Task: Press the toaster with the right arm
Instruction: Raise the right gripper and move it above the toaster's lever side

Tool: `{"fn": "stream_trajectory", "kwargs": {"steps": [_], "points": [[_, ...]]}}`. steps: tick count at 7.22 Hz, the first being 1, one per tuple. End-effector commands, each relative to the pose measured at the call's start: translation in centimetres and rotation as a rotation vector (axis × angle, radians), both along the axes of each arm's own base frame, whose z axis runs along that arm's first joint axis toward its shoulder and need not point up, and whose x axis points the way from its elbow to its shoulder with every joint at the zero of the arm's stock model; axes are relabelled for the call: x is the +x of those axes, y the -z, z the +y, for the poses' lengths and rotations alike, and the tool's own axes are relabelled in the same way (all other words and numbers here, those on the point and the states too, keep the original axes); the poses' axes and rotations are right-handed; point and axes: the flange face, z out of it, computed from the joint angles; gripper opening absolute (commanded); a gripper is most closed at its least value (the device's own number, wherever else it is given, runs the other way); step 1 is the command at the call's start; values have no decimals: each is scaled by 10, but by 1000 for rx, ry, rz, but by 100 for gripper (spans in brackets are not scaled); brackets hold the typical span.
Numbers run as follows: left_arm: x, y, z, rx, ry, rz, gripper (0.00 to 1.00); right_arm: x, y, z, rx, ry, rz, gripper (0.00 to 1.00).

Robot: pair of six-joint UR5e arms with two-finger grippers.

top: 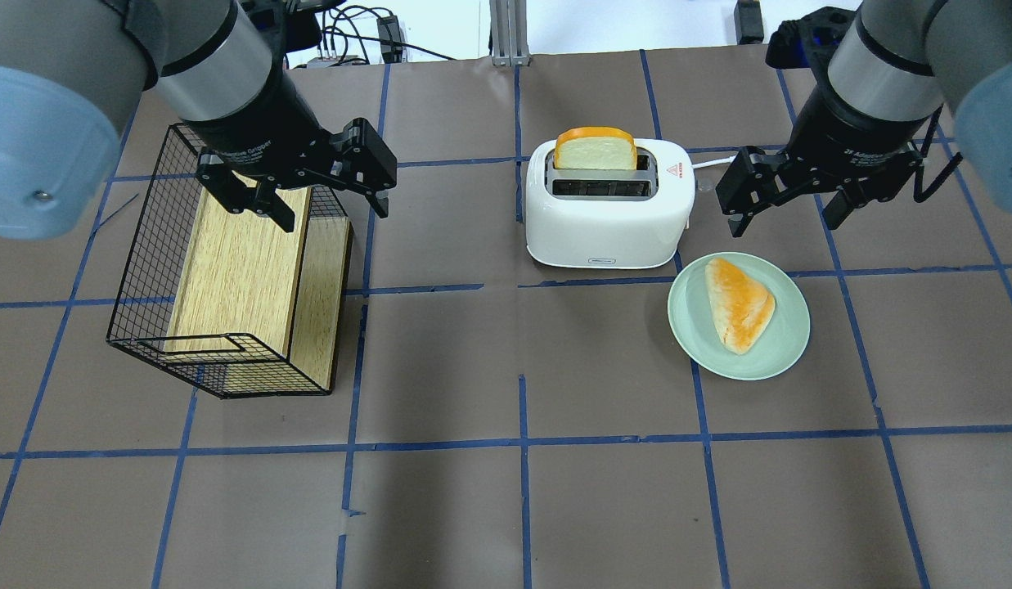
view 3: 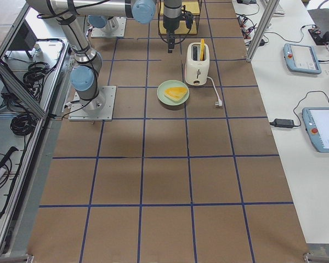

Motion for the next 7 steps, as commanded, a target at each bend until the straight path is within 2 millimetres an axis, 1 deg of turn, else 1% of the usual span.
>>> {"fn": "stream_trajectory", "kwargs": {"steps": [1, 3, 4, 5, 6, 7], "points": [[0, 0, 0, 0, 0, 0, 100, 0, 1, 1, 6, 4, -1, 100], [0, 0, 0, 0, 0, 0, 100, 1, 4, -1, 17, -2, -8, 100], [0, 0, 0, 0, 0, 0, 100, 0, 8, -10, 11, -57, -2, 100], [0, 0, 0, 0, 0, 0, 100, -3, 16, -23, -31, -344, -5, 100], [0, 0, 0, 0, 0, 0, 100, -7, 7, -37, -119, -642, 32, 99], [0, 0, 0, 0, 0, 0, 100, -14, 6, -56, -178, -820, 134, 92]]}}
